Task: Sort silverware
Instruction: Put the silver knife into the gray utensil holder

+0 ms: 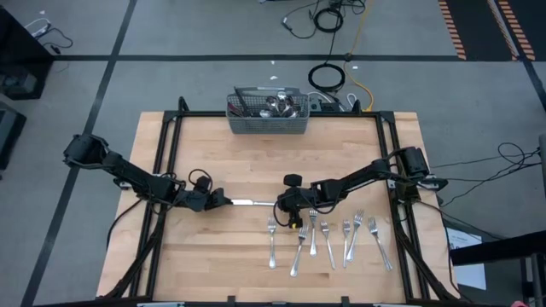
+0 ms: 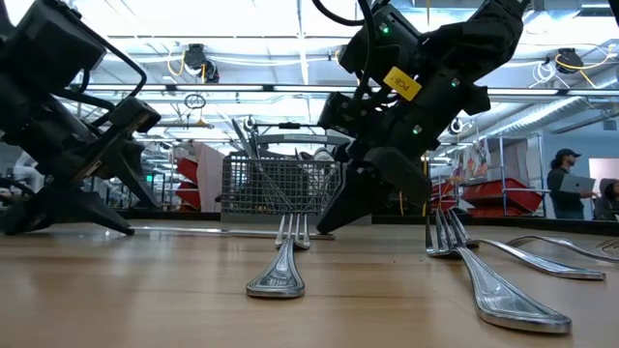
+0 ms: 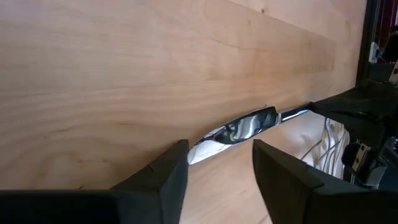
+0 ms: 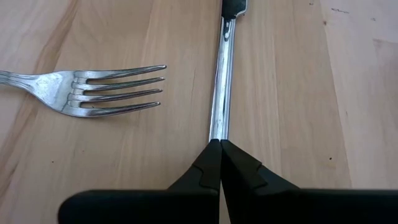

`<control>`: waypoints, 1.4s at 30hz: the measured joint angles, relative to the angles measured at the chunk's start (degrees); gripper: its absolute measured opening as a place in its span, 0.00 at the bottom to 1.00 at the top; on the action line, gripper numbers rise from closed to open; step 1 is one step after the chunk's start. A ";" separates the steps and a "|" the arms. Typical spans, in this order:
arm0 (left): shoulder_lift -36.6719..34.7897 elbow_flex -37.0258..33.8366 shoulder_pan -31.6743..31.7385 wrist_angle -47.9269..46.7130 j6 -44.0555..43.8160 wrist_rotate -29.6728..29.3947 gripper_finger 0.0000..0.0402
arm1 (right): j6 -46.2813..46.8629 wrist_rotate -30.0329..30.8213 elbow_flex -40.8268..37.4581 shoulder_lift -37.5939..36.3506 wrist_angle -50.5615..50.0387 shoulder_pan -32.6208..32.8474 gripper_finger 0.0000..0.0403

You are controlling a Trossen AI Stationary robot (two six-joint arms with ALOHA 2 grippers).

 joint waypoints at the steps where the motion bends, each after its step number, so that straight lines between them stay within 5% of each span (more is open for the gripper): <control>1: 0.03 0.12 0.00 -0.28 -0.02 0.03 0.44 | 0.00 0.00 0.00 0.00 -0.01 0.00 0.00; 13: 0.13 0.18 -0.09 0.16 4.34 -5.21 0.03 | -0.42 0.11 0.00 -0.04 -0.28 0.00 0.00; 27: 0.66 0.88 0.02 1.84 8.18 -6.50 0.01 | -3.34 0.59 2.68 -8.01 -0.52 -0.33 0.02; 37: 0.45 2.07 0.07 7.50 8.79 -8.17 0.00 | -4.61 0.41 6.56 -8.35 -2.63 -1.42 0.33; 42: 0.37 5.14 0.07 7.97 11.91 -8.23 0.00 | -4.45 0.98 6.62 -8.40 -2.13 -2.11 0.41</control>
